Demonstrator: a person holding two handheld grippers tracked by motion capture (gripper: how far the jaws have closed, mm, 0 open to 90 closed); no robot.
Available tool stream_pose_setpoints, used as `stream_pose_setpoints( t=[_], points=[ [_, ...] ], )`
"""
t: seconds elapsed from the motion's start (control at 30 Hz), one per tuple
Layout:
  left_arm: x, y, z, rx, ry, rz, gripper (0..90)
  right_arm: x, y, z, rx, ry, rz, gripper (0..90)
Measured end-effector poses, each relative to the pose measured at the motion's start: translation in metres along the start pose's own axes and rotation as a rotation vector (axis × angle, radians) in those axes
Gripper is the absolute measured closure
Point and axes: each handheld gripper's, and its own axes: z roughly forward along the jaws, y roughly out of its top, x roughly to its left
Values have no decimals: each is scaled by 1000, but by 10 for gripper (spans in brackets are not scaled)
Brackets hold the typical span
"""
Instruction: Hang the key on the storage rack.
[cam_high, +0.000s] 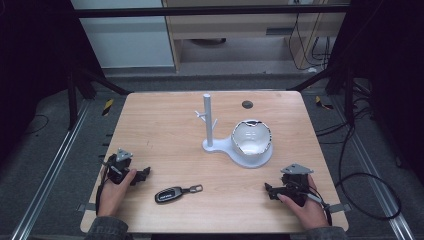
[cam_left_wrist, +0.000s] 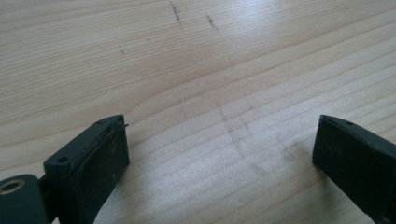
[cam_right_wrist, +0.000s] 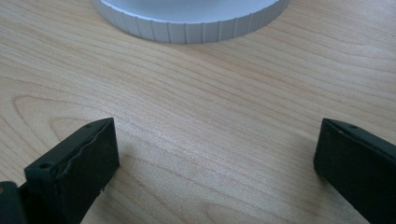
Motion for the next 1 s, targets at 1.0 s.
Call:
stream_pose_setpoints(
  t=[1.0],
  points=[
    [-58,12,-29,-84,-188,175,37,0,0,0,1,0,1,4]
  ],
)
